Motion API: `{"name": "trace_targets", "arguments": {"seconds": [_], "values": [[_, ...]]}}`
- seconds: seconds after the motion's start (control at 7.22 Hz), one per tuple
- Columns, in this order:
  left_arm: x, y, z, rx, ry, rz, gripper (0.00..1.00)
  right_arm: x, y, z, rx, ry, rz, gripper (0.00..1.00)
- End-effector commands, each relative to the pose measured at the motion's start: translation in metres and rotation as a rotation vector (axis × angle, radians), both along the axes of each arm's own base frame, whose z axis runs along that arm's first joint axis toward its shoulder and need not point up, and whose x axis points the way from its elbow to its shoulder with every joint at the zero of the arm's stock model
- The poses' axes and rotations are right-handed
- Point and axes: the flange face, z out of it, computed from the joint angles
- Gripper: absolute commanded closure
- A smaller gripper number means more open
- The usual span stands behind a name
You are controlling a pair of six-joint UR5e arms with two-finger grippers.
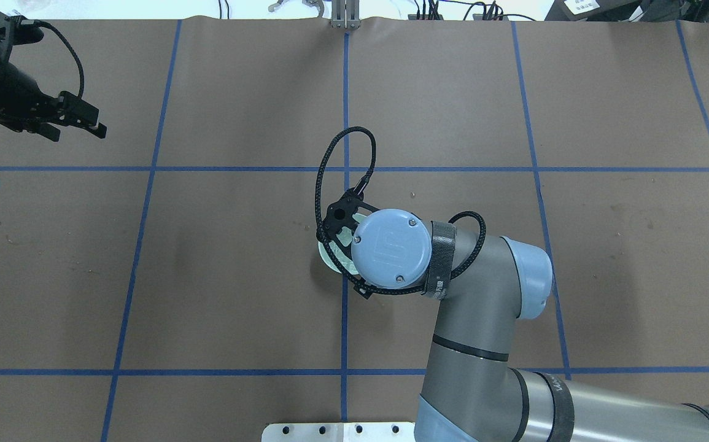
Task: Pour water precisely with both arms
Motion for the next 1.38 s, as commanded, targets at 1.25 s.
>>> {"name": "trace_targets", "arguments": {"seconds": [1.25], "values": [[-0.001,0.0,-0.001,0.002,0.001,-0.001,0.01,0.076,-0.009,0.017,-0.027,-0.469,0.225,1.0]]}}
